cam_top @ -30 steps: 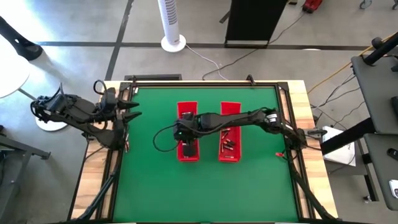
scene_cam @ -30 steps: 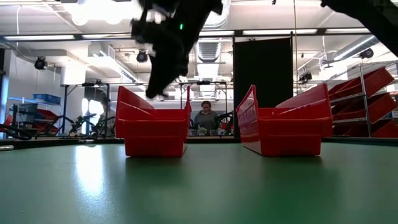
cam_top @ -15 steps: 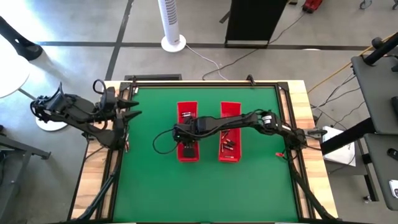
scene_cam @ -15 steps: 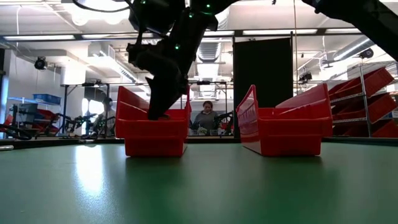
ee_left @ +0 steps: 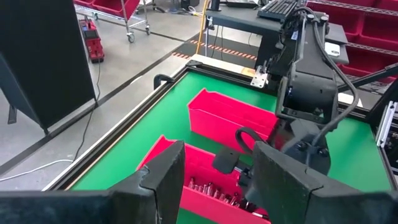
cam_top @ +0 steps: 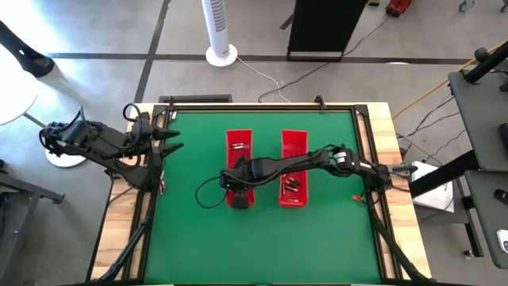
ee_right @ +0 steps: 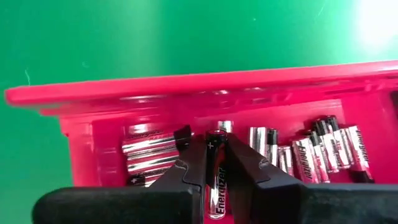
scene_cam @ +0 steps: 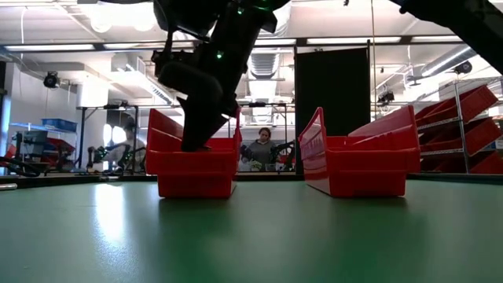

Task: Sort batteries
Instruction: Put the silver battery into the left red bin

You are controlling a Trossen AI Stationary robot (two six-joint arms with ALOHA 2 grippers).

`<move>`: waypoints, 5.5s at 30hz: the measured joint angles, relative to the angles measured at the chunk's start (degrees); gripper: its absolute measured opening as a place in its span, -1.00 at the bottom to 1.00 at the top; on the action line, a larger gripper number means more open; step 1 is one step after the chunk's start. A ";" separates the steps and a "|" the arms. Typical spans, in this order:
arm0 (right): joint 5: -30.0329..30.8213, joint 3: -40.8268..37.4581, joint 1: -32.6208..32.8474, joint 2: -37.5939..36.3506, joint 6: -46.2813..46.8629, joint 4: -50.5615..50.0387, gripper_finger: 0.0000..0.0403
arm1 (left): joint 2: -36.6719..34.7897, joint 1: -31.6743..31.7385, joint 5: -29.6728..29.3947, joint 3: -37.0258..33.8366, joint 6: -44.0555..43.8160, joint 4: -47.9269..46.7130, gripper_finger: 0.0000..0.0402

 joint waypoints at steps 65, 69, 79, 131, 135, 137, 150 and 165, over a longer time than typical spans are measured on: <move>24.35 14.94 3.39 -32.68 -5.31 -9.84 0.10 | 13.60 57.87 25.42 -17.60 -16.98 2.38 -0.20; 24.14 14.92 2.21 -35.08 -9.46 -9.87 0.14 | 20.03 67.08 33.65 -19.32 -15.05 8.96 -0.20; 8.44 14.85 -9.47 -41.23 -28.07 -18.28 0.32 | 40.19 73.43 34.04 -8.50 -9.70 2.96 -0.20; 0.07 -31.79 -21.99 -78.86 -10.86 -8.95 0.15 | 78.44 87.85 16.46 13.51 -28.47 -5.12 -0.20; 0.52 -31.79 -21.99 -78.03 -12.87 -8.72 0.15 | 78.47 86.87 17.66 13.11 -25.59 -4.46 -0.23; 0.64 -31.79 -21.99 -77.71 -13.72 -8.30 0.15 | 78.34 86.42 17.64 13.11 -23.34 -4.46 -0.23; 0.91 -31.79 -21.99 -77.33 -15.83 -8.40 0.15 | 73.28 85.31 25.74 12.49 -14.07 -5.70 -0.23; 0.92 -31.79 -21.99 -77.26 -14.74 -8.49 0.17 | 72.52 84.91 26.62 7.75 -20.77 0.24 -0.24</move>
